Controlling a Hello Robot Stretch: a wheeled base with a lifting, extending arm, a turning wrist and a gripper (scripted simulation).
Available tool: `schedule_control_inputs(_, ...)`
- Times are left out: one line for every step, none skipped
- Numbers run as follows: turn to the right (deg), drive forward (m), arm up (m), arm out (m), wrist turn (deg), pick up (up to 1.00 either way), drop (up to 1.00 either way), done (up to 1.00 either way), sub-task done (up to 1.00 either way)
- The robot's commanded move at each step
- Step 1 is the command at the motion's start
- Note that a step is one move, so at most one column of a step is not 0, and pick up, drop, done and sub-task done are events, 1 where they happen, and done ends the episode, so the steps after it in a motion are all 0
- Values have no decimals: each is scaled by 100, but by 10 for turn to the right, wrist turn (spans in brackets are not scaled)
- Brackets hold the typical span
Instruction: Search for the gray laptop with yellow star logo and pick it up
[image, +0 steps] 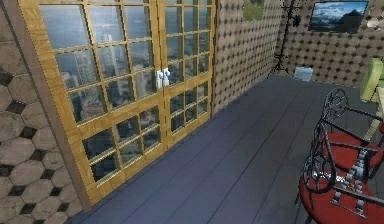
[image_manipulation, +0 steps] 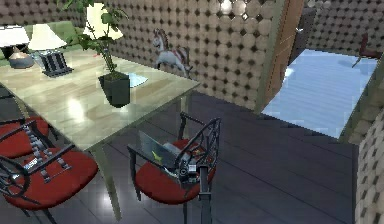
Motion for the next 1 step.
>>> schedule_control_inputs(0,0,0,0,0,0,0,100,0)
